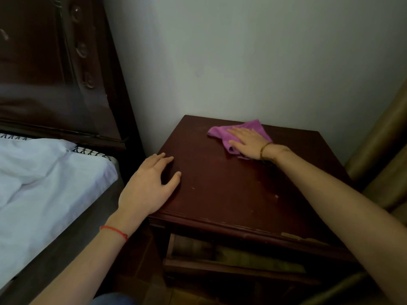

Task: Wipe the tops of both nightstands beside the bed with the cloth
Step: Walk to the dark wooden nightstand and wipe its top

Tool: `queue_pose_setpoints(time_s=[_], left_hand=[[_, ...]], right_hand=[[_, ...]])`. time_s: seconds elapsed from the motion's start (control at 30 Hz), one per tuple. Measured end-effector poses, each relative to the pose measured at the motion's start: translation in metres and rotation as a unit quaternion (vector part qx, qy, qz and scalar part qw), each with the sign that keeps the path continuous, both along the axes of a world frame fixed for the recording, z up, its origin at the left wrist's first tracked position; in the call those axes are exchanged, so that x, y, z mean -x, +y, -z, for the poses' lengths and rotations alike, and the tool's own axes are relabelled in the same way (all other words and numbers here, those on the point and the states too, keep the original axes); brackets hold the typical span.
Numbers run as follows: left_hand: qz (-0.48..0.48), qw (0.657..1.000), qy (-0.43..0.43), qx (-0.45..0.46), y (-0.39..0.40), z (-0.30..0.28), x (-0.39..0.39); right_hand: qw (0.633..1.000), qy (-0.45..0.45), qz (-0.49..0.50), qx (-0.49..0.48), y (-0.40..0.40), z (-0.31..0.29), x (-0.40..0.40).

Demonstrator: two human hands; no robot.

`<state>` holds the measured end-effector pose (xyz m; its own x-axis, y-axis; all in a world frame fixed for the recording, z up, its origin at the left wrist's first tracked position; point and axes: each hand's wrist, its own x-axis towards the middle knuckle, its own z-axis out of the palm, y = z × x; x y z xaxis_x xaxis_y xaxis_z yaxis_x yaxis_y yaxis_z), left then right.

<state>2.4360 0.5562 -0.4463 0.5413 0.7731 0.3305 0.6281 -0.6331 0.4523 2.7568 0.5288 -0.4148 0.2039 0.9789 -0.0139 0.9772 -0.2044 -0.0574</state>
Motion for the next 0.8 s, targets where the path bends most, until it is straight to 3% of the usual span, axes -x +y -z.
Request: queue_pose_setpoints(time_s=[0.2,0.43,0.63,0.8], left_hand=[[-0.003,1.000,-0.013,-0.005,0.003,0.001,0.000],[-0.001,1.000,-0.016,-0.008,0.005,0.003,0.002],[-0.005,1.000,-0.013,-0.006,0.004,0.002,0.002],[-0.011,1.000,-0.020,-0.008,0.005,0.002,0.001]], right_hand=[[0.998,-0.005,0.055,0.011,0.077,0.002,0.000],[0.994,0.008,-0.104,-0.019,0.052,0.009,0.035],[0.997,-0.011,0.070,0.009,0.048,-0.001,-0.019],[0.997,-0.007,-0.068,-0.018,0.015,0.005,0.033]])
